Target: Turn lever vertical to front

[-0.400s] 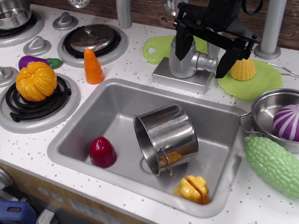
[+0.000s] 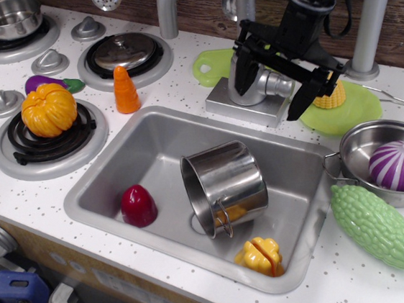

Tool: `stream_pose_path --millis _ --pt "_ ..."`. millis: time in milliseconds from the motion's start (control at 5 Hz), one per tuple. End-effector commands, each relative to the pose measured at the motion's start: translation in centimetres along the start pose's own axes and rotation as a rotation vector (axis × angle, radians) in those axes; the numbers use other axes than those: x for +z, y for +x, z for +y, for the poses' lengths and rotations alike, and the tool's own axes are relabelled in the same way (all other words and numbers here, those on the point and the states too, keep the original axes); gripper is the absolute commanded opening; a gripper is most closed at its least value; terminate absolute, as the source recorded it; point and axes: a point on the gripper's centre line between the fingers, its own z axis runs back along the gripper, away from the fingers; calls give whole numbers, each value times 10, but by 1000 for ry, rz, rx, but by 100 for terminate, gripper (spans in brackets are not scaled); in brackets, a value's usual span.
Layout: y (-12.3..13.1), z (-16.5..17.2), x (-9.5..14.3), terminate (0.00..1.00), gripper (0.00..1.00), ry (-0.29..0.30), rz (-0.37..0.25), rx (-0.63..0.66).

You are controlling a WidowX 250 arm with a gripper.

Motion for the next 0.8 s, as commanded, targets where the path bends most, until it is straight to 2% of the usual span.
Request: stream_pose_path --millis 0,200,600 --pt "15 9 26 0 100 15 -153 26" --pt "26 15 33 0 100 -11 -243 59" --pt "46 19 39 0 100 44 -313 74"
